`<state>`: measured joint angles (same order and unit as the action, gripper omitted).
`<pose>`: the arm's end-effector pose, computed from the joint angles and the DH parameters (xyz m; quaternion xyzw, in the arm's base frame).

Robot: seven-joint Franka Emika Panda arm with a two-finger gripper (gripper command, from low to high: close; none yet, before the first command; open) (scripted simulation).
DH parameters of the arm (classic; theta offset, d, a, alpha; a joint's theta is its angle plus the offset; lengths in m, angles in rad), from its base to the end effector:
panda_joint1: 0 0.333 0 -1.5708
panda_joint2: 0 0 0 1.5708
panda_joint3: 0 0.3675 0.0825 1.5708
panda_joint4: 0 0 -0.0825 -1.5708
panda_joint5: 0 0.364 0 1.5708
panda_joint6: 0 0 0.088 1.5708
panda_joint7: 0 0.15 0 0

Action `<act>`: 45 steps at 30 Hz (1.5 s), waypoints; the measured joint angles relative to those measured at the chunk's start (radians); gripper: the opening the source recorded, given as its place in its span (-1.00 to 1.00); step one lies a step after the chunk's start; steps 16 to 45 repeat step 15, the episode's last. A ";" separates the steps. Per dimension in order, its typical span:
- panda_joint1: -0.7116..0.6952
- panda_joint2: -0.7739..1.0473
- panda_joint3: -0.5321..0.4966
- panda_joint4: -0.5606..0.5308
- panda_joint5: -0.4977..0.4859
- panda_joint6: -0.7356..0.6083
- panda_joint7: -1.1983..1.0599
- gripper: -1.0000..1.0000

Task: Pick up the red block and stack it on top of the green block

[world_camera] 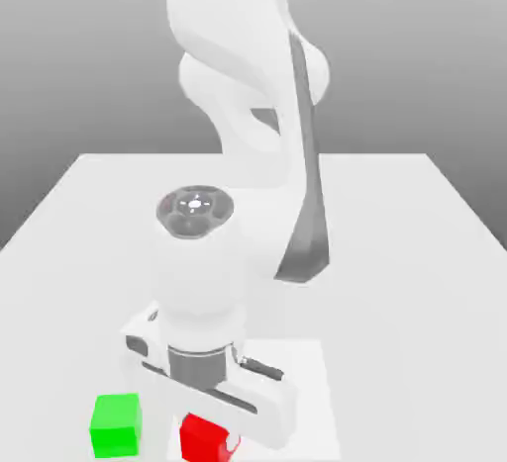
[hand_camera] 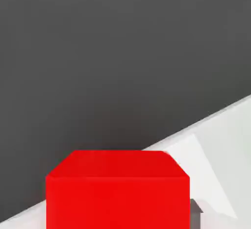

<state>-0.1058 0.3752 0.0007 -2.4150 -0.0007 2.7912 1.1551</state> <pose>0.4996 -0.0527 0.1814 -0.8081 0.5890 -0.0004 0.0003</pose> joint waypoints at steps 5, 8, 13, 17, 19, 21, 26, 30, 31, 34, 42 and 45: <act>-0.035 -0.157 -0.024 -0.021 0.006 -0.137 -0.037 -1.00; -0.115 -0.204 -0.082 -0.021 0.027 -0.184 -0.127 -1.00; -0.146 -0.073 -0.080 -0.013 0.061 -0.062 -0.171 1.00; -0.146 -0.073 -0.080 -0.013 0.061 -0.062 -0.171 1.00; -0.146 -0.073 -0.080 -0.013 0.061 -0.062 -0.171 1.00; -0.146 -0.073 -0.080 -0.013 0.061 -0.062 -0.171 1.00; -0.146 -0.073 -0.080 -0.013 0.061 -0.062 -0.171 1.00; -0.146 -0.073 -0.080 -0.013 0.061 -0.062 -0.171 1.00; -0.146 -0.073 -0.080 -0.013 0.061 -0.062 -0.171 1.00; -0.146 -0.073 -0.080 -0.013 0.061 -0.062 -0.171 1.00; -0.146 -0.073 -0.080 -0.013 0.061 -0.062 -0.171 1.00; -0.146 -0.073 -0.080 -0.013 0.061 -0.062 -0.171 1.00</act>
